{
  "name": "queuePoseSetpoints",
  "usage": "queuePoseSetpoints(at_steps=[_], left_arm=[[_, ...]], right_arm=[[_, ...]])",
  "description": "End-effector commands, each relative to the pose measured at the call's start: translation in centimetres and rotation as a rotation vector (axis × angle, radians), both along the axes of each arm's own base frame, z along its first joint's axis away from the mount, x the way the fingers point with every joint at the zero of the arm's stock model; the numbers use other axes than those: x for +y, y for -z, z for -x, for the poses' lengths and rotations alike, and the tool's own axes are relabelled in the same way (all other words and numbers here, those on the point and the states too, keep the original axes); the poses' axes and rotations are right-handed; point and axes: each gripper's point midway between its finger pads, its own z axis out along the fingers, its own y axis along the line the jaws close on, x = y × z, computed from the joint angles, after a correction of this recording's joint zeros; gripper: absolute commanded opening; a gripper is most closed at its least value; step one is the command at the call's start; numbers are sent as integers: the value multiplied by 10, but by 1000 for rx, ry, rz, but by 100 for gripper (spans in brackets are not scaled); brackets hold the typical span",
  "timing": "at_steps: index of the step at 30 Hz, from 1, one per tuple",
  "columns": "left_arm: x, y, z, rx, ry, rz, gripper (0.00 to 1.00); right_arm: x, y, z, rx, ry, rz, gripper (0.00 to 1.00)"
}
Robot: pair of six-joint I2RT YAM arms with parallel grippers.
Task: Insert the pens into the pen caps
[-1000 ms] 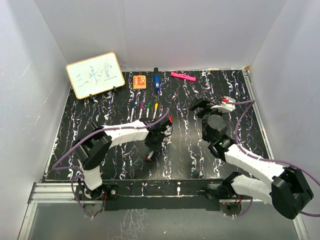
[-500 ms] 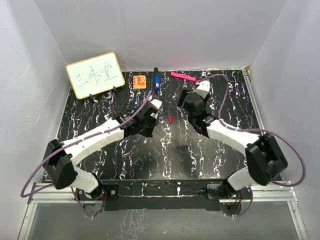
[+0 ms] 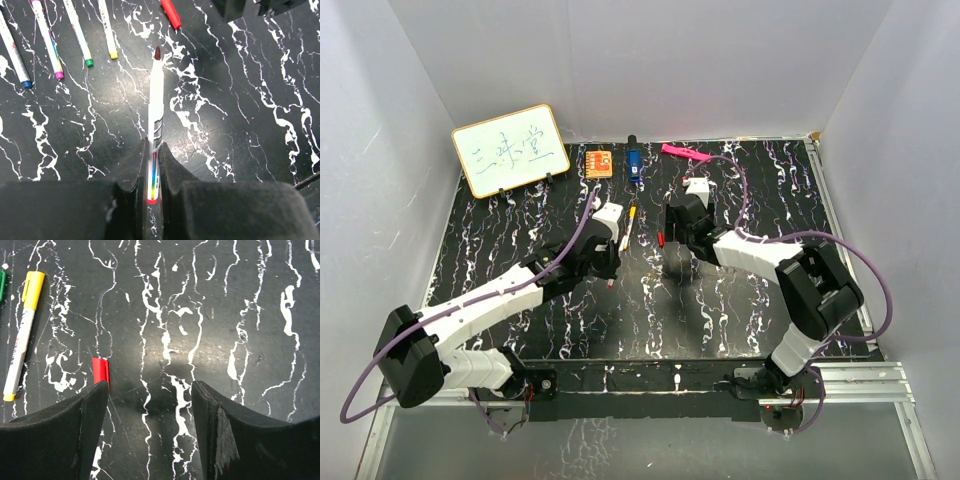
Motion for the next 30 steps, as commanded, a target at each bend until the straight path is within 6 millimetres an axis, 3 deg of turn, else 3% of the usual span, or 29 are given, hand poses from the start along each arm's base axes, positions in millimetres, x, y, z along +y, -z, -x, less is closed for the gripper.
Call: queuePoseSetpoints(at_steps=[1, 6, 12, 24, 30], left_arm=[[-7, -17, -9, -78, -14, 106, 0], [-8, -8, -8, -71, -21, 124, 0], [-8, -4, -6, -71, -32, 159, 0], [-10, -8, -5, -83, -18, 199, 0], [-10, -8, -6, -80, -16, 201, 0]], right_arm=[[27, -21, -17, -43, -53, -58, 64], [49, -17, -18, -35, -98, -61, 62], [64, 5, -18, -3, -114, -16, 60], [64, 24, -25, 38, -87, 27, 56], [67, 30, -26, 52, -92, 26, 48]])
